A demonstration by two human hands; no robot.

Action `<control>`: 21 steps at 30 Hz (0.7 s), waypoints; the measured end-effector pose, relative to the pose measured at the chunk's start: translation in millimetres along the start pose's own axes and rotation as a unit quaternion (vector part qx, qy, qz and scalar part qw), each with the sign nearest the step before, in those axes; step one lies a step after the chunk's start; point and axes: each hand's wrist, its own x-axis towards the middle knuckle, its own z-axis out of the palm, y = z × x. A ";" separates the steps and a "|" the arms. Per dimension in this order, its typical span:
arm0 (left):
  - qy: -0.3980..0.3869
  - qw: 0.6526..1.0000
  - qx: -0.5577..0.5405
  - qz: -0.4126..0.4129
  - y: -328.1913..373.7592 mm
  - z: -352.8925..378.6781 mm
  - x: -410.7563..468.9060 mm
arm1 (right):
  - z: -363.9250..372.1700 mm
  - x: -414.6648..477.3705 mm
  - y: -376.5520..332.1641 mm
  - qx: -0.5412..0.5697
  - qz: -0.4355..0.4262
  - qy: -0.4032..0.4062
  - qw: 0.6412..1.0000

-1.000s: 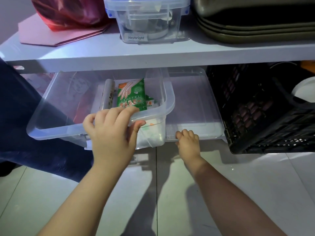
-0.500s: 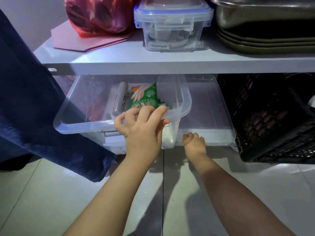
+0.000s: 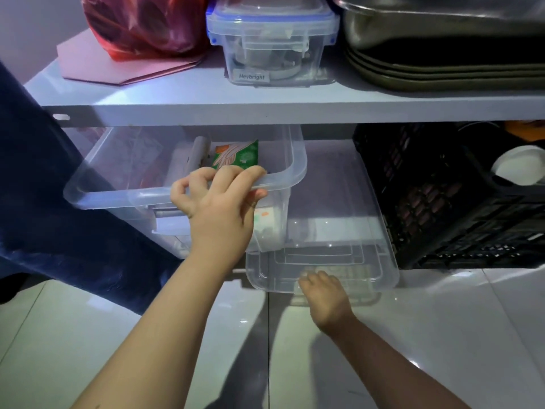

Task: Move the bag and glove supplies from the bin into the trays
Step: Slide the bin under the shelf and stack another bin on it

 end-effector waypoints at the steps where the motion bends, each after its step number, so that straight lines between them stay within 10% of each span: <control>1: 0.004 1.000 0.000 0.002 -1.1 1.1 -0.6 | 1.4 -4.8 0.7 0.001 -0.012 0.033 0.999; 7: -0.034 0.999 -0.003 -0.014 -4.2 5.0 -11.3 | -6.2 -6.6 -7.0 0.001 -0.025 0.119 0.993; 21: -0.125 0.991 -0.025 -0.046 12.1 -39.8 42.9 | -80.1 -42.7 -53.6 0.044 0.122 -0.065 0.989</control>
